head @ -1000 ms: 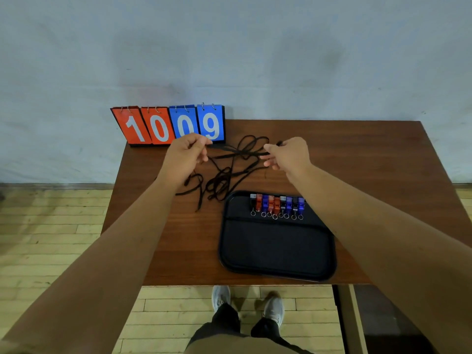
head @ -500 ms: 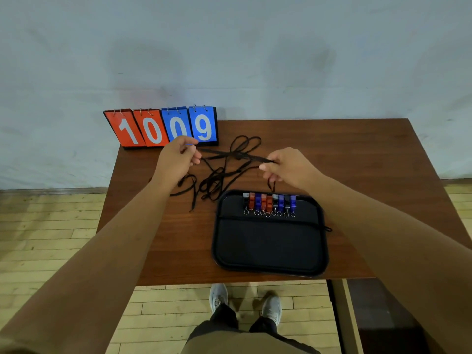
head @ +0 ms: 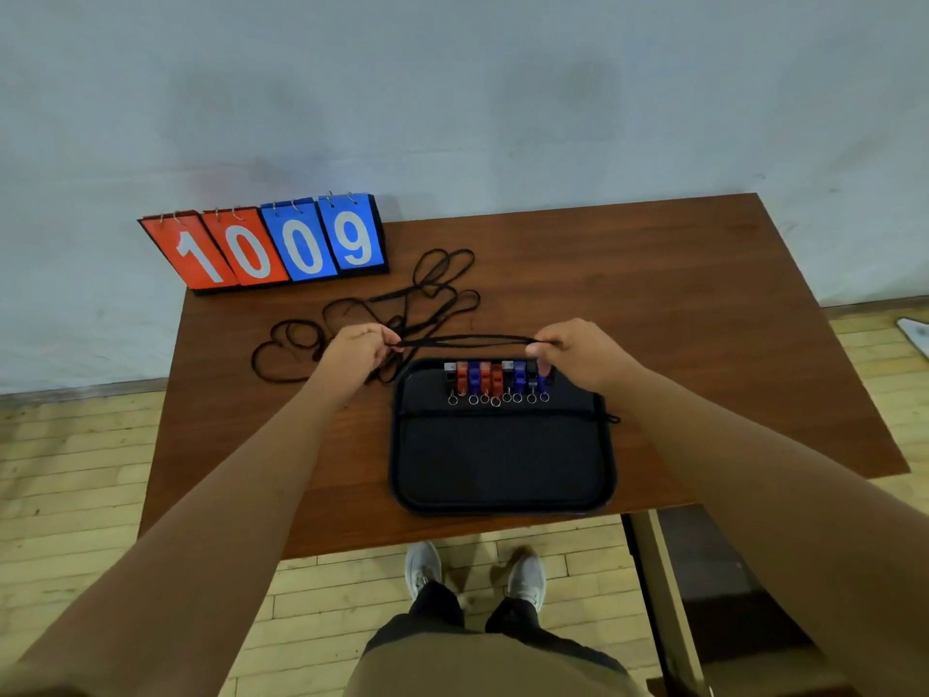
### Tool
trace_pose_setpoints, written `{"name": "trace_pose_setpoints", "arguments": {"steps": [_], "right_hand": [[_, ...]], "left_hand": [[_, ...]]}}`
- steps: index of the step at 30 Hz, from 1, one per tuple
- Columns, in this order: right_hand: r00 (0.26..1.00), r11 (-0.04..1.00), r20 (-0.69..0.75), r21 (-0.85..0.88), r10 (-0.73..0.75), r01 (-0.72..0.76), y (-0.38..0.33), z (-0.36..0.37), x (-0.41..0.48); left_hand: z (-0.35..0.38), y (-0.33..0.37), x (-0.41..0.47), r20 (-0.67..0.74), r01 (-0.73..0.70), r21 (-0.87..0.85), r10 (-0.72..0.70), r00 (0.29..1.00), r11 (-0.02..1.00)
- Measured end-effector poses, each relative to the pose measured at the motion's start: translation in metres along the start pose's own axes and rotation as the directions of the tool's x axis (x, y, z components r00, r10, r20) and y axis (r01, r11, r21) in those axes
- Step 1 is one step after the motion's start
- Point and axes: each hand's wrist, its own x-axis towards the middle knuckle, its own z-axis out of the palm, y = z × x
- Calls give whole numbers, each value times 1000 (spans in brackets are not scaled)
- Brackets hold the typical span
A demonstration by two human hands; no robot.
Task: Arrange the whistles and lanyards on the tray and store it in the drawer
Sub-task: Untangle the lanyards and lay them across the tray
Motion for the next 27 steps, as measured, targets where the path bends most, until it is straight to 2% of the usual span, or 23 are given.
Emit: {"name": "trace_pose_setpoints", "arguments": {"steps": [2,5,9,13,21,27], "right_hand": [[1000,998,-10,69,-4,5,8,3,-2],[1000,983,3,180,18,-18,15,6,-5],[999,979,12,202,35,-37,26,12,-7],[998,988,17,139,58,-59,44,19,-11],[986,990,87,-12,142,-142,89,54,-25],[979,977,-30,-57,203,-204,124,78,-39]], "left_hand": [[4,0,-5,11,36,59,-36,999,998],[10,-4,-20,77,-173,99,165,983,980],[17,-14,-15,99,-253,291,234,967,923],[15,-39,0,55,-250,394,249,967,884],[29,-91,-2,-63,-172,464,226,972,869],[47,-118,-4,-139,-151,413,226,964,898]]}}
